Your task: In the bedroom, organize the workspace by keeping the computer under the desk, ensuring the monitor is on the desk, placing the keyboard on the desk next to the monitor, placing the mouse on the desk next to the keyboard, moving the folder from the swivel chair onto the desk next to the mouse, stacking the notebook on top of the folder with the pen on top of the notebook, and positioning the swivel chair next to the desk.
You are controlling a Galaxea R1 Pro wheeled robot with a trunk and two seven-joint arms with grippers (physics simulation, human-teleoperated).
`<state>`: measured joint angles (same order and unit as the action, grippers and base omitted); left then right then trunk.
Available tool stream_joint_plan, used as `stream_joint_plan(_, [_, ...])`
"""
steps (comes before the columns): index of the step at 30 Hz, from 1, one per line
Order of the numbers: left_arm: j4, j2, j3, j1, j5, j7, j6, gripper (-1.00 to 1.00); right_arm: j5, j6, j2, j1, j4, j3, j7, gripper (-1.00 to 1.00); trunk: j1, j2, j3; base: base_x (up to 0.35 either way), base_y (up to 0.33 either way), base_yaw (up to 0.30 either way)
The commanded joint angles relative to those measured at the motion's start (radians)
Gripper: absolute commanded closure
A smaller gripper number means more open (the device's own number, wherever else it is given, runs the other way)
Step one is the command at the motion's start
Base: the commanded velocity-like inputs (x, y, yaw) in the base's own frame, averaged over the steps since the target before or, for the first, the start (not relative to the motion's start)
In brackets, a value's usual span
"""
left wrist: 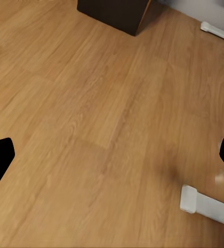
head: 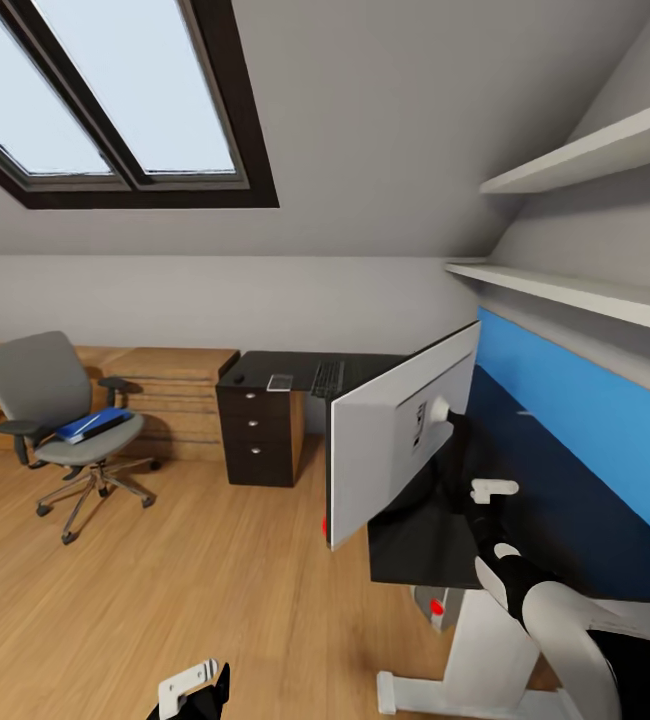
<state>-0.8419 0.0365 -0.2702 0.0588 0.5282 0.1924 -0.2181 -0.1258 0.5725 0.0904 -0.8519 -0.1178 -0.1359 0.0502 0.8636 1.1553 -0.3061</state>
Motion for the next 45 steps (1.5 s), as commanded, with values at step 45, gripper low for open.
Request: stream_joint_plan(45, [0.021,0.002,-0.011,0.001,0.005,0.007,-0.007,-1.0,-0.01,0.003,0.002,-0.001,0.001,-0.007,0.005,-1.0,0.0,0.001,-0.001,0.099,-0.033,0.0])
